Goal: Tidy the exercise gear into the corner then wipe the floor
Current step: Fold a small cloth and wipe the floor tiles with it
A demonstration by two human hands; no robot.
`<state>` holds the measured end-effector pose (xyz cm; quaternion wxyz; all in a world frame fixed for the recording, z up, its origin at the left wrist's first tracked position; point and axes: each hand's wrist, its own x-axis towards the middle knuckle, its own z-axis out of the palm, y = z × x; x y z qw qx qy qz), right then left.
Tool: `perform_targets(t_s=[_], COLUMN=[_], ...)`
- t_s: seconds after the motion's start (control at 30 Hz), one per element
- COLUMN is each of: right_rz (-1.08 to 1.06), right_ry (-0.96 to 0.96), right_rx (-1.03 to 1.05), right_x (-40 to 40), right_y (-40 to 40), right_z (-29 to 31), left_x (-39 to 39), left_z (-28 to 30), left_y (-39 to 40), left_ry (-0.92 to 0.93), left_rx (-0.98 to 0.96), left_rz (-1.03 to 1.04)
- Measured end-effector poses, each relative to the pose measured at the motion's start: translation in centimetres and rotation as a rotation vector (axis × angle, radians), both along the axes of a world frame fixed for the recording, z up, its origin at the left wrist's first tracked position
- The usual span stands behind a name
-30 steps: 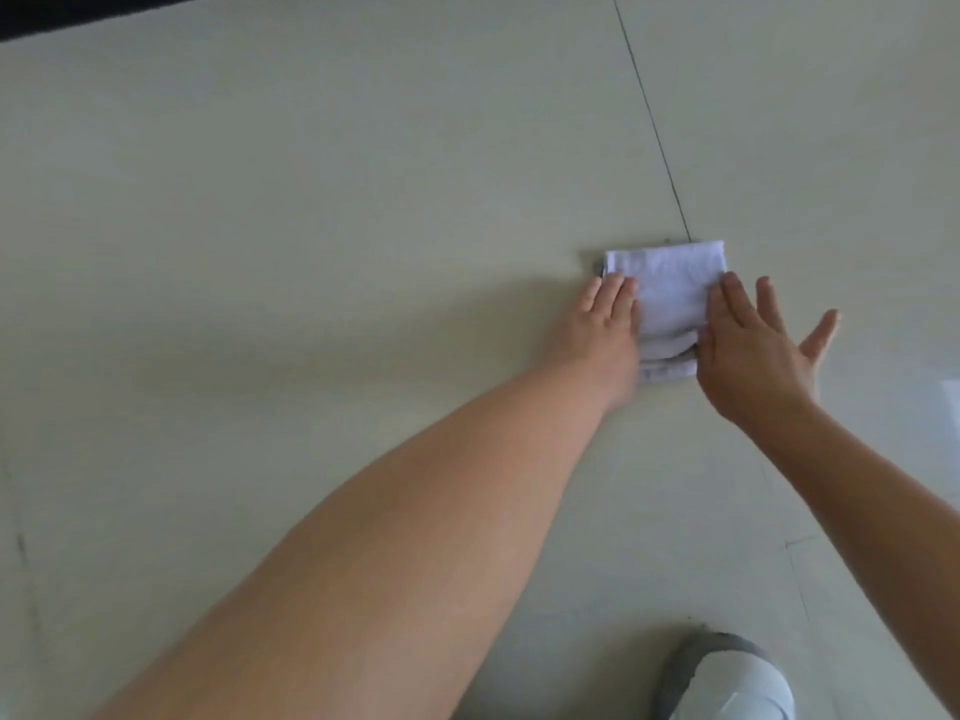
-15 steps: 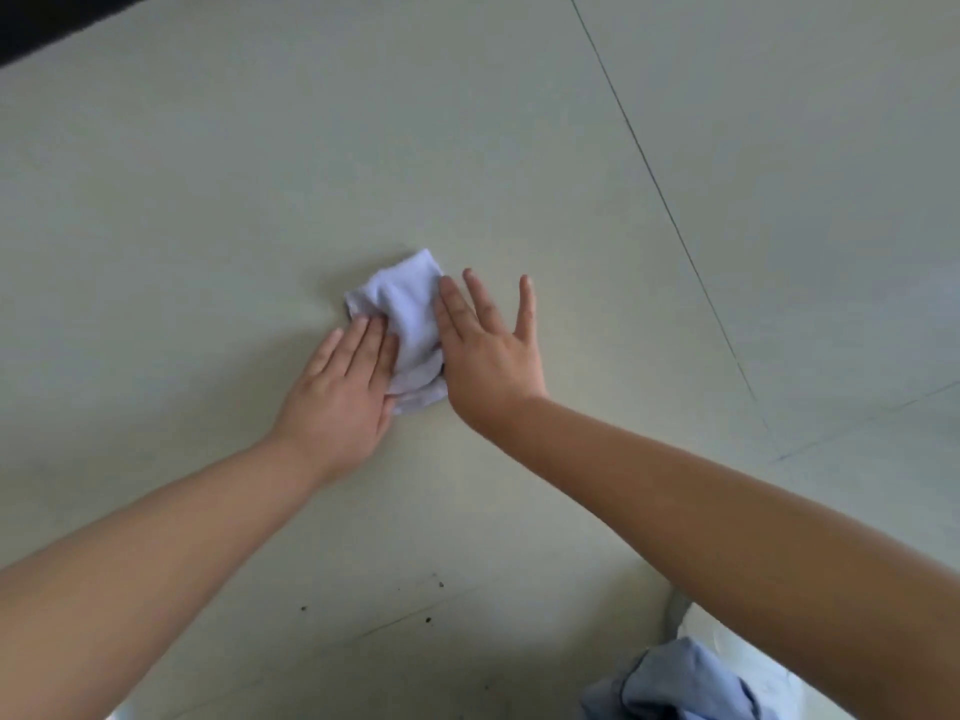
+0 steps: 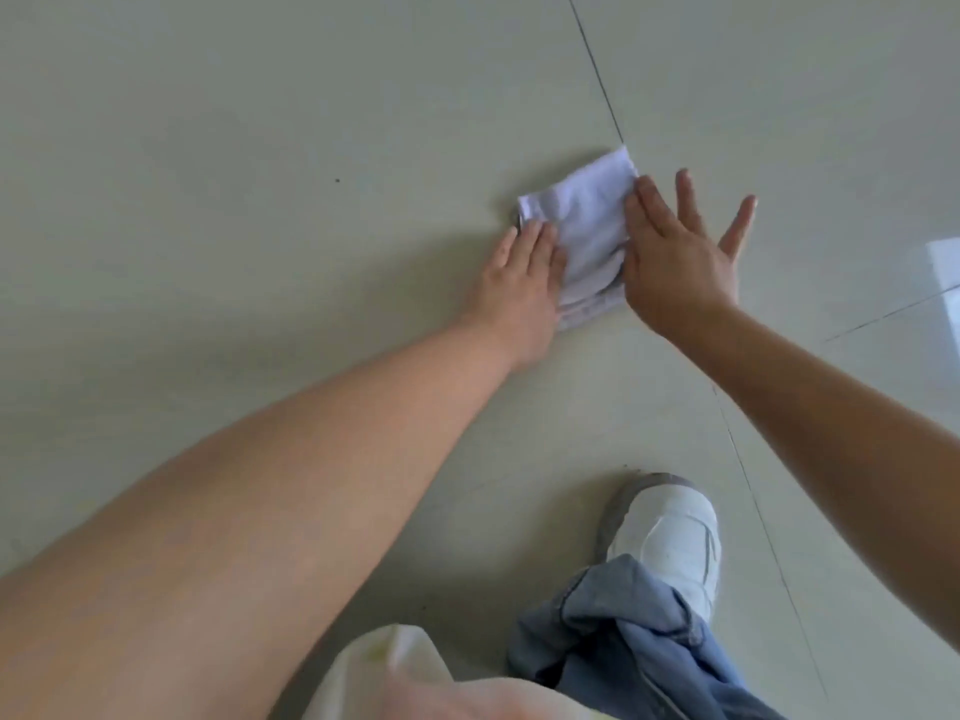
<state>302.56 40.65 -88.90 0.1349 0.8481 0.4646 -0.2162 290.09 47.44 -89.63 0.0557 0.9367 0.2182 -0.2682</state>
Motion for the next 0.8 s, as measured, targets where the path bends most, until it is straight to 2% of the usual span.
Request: perform_targets(t_s=[0.13, 0.2, 0.27, 0.37, 0.53, 0.63, 0.8], right_rz=[0.109, 0.158, 0.210, 0.282, 0.066, -0.072, -0.170], right_ry=[0.081, 0.147, 0.219, 0.192, 0.124, -0.001, -0.053], right_rx=[0.069, 0.116, 0.108, 0.082, -0.096, -0.218, -0.186], right_x=[-3.2, -6.3, -9.2, -11.0, -6.5, -1.4, 5.6], right_y=[4.2, 4.4, 3.1, -1.5, -7.8, -9.7, -5.0], right_z=[-0.7, -0.6, -0.8, -0.8, 0.3, 1.7, 1.0], left_x=[-4.7, -8.6, -11.6, -14.4, -8.4, -1.3, 8.2], left_z=[0.3, 0.7, 1.0, -0.1, -0.8, 0.0, -0.2], left_y=[3.6, 4.0, 2.9, -0.7, -6.5, -7.3, -3.1], left_ry=[0.031, -0.030, 0.010, -0.008, -0.011, -0.063, 0.026], left_rx=[0.079, 0.088, 0.124, 0.036, -0.106, -0.128, -0.106], left_rz=[0.057, 0.057, -0.031, -0.100, -0.245, -0.185, -0.114])
